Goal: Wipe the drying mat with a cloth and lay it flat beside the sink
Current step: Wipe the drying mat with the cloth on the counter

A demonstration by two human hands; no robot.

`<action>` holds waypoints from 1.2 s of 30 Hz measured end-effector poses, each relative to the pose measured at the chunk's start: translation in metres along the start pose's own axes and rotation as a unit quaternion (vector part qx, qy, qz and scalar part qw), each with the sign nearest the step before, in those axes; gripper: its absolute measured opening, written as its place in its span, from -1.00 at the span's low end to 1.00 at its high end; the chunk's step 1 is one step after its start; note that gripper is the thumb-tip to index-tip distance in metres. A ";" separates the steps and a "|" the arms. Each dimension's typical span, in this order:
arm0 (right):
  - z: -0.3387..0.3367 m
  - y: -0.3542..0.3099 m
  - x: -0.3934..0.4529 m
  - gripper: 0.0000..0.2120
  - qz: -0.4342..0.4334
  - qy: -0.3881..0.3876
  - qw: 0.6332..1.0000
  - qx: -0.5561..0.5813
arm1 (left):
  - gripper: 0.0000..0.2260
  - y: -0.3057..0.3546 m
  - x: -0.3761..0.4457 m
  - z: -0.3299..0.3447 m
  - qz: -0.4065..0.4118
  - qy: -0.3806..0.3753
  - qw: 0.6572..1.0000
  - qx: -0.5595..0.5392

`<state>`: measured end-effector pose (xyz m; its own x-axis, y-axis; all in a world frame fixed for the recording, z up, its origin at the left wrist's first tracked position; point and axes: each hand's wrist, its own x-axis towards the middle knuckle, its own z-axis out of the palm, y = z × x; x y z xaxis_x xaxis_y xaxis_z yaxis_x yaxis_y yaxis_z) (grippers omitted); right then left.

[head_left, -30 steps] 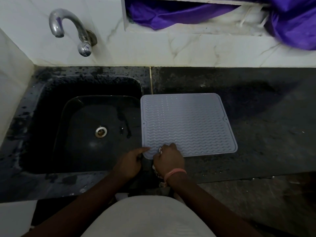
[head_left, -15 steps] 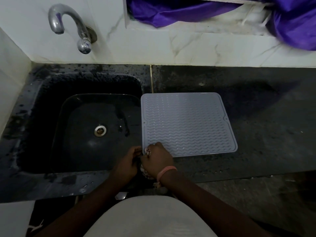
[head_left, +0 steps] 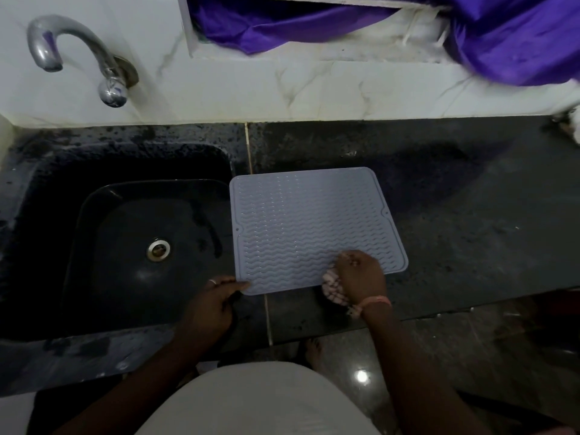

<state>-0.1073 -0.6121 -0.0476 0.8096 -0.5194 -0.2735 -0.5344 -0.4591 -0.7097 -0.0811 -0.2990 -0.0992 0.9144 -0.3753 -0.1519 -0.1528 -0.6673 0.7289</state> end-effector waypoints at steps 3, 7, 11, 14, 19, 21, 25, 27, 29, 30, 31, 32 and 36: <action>-0.040 0.024 0.017 -0.78 0.074 0.069 0.992 -0.077 | -0.58 0.001 0.000 0.000 -0.001 0.011 1.000 0.027; -0.068 0.038 0.032 -0.70 0.136 0.075 0.976 -0.154 | -0.58 0.008 -0.002 -0.004 -0.014 0.005 0.999 0.052; -0.061 0.042 0.041 -0.70 0.150 0.081 0.973 -0.158 | -0.59 0.015 0.000 -0.006 -0.020 -0.002 0.997 0.075; -0.057 0.041 0.041 -0.71 0.162 0.094 0.974 -0.131 | -0.60 0.015 -0.001 -0.004 -0.018 0.000 0.996 0.084; -0.056 0.043 0.041 -0.76 0.155 0.067 0.976 -0.138 | -0.61 0.019 -0.003 -0.003 -0.021 0.006 0.997 0.080; -0.051 0.040 0.040 -0.82 0.137 0.048 0.978 -0.152 | -0.64 0.023 -0.003 -0.003 -0.023 0.004 0.997 0.079; -0.038 0.035 0.035 -0.79 0.136 0.051 0.979 -0.146 | -0.60 0.027 0.001 -0.003 -0.024 0.016 0.998 0.060; -0.030 0.034 0.032 -0.77 0.123 0.052 0.982 -0.135 | -0.58 0.029 0.003 -0.003 -0.026 0.016 0.998 0.064; -0.022 0.031 0.028 -0.77 0.116 0.048 0.984 -0.125 | -0.59 0.030 0.003 -0.004 -0.031 0.012 0.997 0.067; -0.019 0.028 0.026 -0.77 0.111 0.043 0.985 -0.127 | -0.59 0.030 0.003 -0.004 -0.032 0.014 0.997 0.066; -0.015 0.024 0.023 -0.76 0.121 0.033 0.983 -0.136 | -0.58 0.031 0.003 -0.004 -0.033 0.017 0.997 0.065; -0.011 0.019 0.021 -0.74 0.131 0.025 0.979 -0.153 | -0.58 0.031 0.003 -0.004 -0.032 0.018 0.997 0.063; 0.007 0.000 0.004 -0.72 0.108 0.011 0.976 -0.190 | -0.59 0.030 0.002 -0.003 -0.038 0.016 0.997 0.060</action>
<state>-0.1027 -0.6091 -0.0530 0.6648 -0.6472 -0.3731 -0.7469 -0.5686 -0.3447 -0.0829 -0.3173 -0.0757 0.9363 -0.3010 -0.1808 -0.1241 -0.7654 0.6314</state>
